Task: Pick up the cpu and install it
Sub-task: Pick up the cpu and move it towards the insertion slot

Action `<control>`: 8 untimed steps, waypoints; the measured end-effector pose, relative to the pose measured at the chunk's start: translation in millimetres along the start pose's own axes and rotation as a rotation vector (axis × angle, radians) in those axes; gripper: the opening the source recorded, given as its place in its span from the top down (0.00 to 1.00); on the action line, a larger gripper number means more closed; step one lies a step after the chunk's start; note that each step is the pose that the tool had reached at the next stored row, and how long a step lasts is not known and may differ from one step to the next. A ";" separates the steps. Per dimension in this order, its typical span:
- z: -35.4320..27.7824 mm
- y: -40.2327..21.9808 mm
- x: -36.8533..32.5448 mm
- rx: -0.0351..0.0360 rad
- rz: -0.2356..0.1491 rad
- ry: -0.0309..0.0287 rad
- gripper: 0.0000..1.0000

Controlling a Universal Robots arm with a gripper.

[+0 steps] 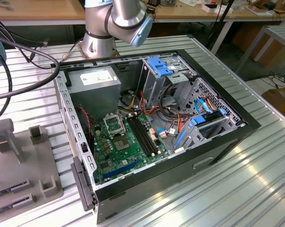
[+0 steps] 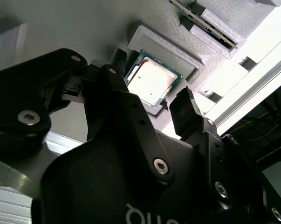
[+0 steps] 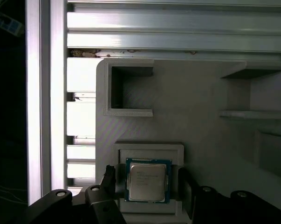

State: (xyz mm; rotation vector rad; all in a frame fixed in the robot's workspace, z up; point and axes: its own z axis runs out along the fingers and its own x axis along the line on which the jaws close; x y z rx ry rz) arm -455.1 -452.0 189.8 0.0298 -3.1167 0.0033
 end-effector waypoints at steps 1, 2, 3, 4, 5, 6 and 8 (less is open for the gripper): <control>0.0 0.0 0.0 0.0000 0.000 -0.0001 0.35; 0.0 0.0 0.0 0.0000 0.000 0.0000 0.35; 0.0 0.0 0.0 0.0000 -0.001 0.0000 0.36; 0.0 0.0 0.0 0.0000 -0.001 0.0000 0.44; 0.0 0.0 0.0 0.0001 -0.001 0.0000 0.44; 0.0 0.0 0.0 0.0000 -0.001 0.0000 0.44; 0.0 0.0 -0.1 0.0000 -0.001 -0.0001 0.44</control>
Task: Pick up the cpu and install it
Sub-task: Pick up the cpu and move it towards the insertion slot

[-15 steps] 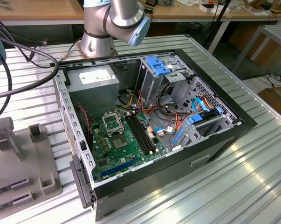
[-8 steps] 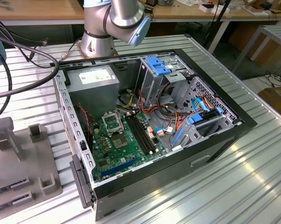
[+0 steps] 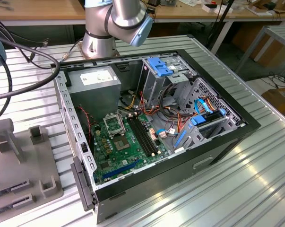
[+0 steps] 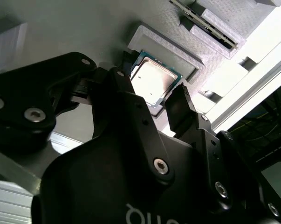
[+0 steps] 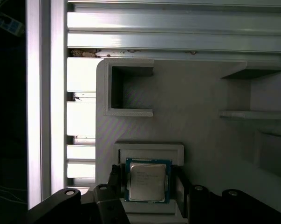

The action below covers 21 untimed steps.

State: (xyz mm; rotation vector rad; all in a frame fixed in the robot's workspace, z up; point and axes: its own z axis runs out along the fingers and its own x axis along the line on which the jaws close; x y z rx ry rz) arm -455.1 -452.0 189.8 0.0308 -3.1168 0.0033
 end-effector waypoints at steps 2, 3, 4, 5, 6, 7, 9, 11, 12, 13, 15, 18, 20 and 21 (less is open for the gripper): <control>-0.3 0.0 -0.1 0.0000 0.000 0.0000 0.44; -0.5 0.0 -0.1 0.0000 0.000 -0.0001 0.44; -0.8 0.0 0.0 0.0000 0.000 0.0000 0.44; -1.1 0.0 0.0 0.0000 0.000 0.0001 0.44; -1.4 0.0 0.0 0.0000 0.000 0.0000 0.44; -1.7 0.0 0.0 0.0000 0.000 0.0000 0.44; -1.8 0.0 0.0 -0.0001 0.000 -0.0001 0.44; -1.9 0.0 0.0 0.0001 0.000 0.0000 0.44; -2.0 0.0 0.0 0.0002 0.000 0.0001 0.44; -1.9 0.0 0.0 0.0002 0.000 0.0001 0.44; -2.0 0.0 0.0 0.0002 0.000 0.0001 0.52; -1.9 0.0 0.0 0.0002 0.000 0.0001 0.53; -1.9 0.0 0.0 0.0002 0.000 0.0001 0.53; -1.9 0.0 -0.2 0.0001 0.000 0.0001 0.53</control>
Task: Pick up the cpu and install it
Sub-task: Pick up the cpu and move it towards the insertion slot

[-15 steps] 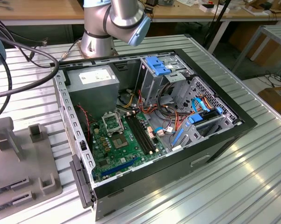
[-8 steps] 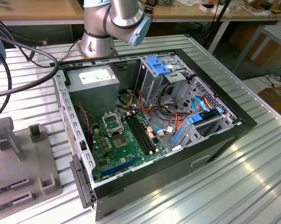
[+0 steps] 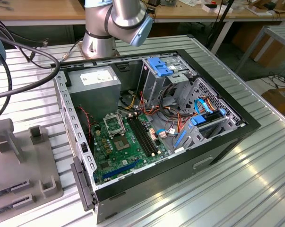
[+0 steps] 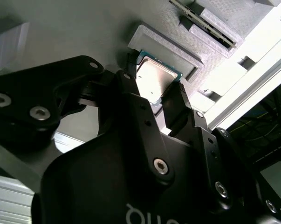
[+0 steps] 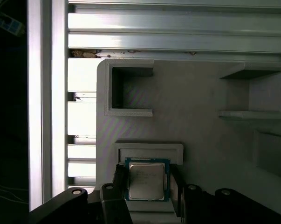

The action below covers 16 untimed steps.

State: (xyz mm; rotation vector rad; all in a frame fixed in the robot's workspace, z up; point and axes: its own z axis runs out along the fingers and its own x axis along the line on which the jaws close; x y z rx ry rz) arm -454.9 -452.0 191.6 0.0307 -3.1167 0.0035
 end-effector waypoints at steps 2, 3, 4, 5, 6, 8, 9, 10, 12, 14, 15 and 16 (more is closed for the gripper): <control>0.0 0.0 -0.3 0.0000 0.002 0.0000 0.53; -0.2 0.0 -0.3 0.0000 0.002 0.0000 0.53; -1.0 0.0 -0.4 0.0000 0.002 -0.0001 0.53; -1.8 0.0 -0.4 -0.0001 0.002 -0.0001 0.53; -2.2 0.0 -0.3 0.0000 0.002 0.0001 0.53; -3.1 0.0 -0.4 -0.0001 0.002 0.0002 0.53; -4.2 0.0 -0.4 0.0000 0.002 0.0005 0.53; -5.8 0.0 -0.4 0.0001 0.002 0.0010 0.53; -9.0 0.0 -0.6 -0.0001 0.002 0.0018 0.53; -11.7 -0.1 -0.9 -0.0001 0.002 0.0030 0.53; -13.0 0.0 -1.0 -0.0001 0.002 0.0037 0.53; -14.0 0.0 -1.2 -0.0001 0.002 0.0040 0.53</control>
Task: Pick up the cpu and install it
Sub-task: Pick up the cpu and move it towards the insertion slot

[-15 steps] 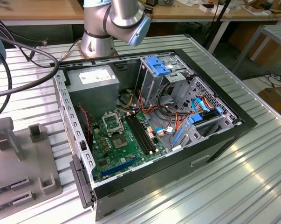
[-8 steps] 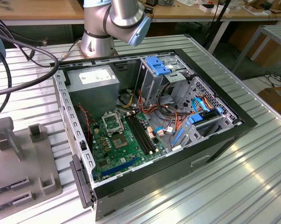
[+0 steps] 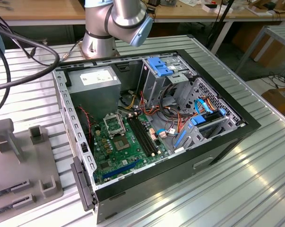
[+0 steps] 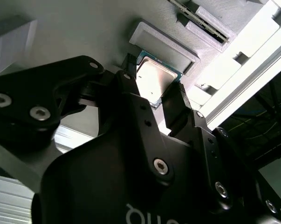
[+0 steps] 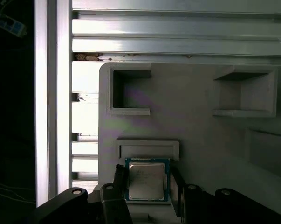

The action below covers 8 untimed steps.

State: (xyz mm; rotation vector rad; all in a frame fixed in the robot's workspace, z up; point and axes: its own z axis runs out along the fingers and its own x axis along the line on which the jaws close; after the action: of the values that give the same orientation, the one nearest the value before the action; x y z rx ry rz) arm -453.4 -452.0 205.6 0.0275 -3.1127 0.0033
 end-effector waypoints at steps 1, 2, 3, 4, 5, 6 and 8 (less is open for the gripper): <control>-1.0 0.0 -0.2 -0.0001 0.000 0.0004 0.53; -2.1 0.0 -0.3 0.0000 0.000 0.0011 0.53; -3.1 0.0 -0.4 0.0001 0.000 0.0016 0.53; -4.3 0.0 -0.5 0.0001 0.000 0.0022 0.53; -5.3 0.0 -0.6 0.0000 0.000 0.0027 0.53; -6.4 0.0 -0.8 0.0000 0.000 0.0032 0.53; -7.7 0.0 -1.0 -0.0001 0.000 0.0041 0.53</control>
State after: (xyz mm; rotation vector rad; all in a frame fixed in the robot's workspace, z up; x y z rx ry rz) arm -452.1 -452.0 213.2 0.0276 -3.1086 0.0032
